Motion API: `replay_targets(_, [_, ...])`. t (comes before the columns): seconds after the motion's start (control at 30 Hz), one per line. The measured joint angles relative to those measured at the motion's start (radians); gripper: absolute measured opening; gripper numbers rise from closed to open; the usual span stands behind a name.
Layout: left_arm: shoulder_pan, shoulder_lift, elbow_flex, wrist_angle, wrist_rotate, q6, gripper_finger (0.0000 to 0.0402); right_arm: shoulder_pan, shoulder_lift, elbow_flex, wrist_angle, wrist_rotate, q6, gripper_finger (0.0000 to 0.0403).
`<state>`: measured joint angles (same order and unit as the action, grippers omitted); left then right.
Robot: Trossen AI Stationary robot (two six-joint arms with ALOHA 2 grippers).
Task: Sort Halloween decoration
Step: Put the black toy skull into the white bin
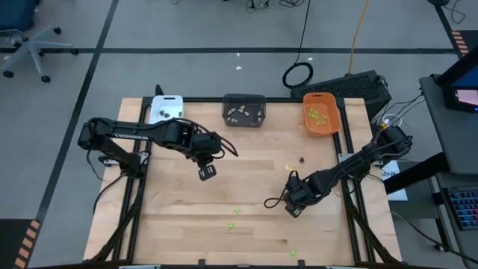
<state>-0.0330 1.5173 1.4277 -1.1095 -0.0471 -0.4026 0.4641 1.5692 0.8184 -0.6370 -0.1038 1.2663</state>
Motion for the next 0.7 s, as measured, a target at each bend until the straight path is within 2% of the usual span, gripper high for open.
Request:
replay_targets(0.17, [0.0,0.0,0.0,0.0,-0.003,-0.001,0.0022,0.0,-0.008,0.008,0.011,-0.005,-0.021,0.0042])
replay_targets(0.43, [0.006,-0.037,-0.001,0.009,0.018,-0.051,0.0022,-0.02,-0.063,0.054,0.059,-0.005,-0.057,0.0051])
replay_targets(0.57, [0.017,-0.083,-0.001,0.045,0.011,-0.09,0.0024,-0.047,-0.13,0.06,0.131,-0.004,-0.051,0.0051])
replay_targets(0.7, [0.027,-0.137,-0.001,0.107,0.009,-0.084,0.0043,-0.092,-0.209,0.06,0.223,-0.001,-0.049,0.0051])
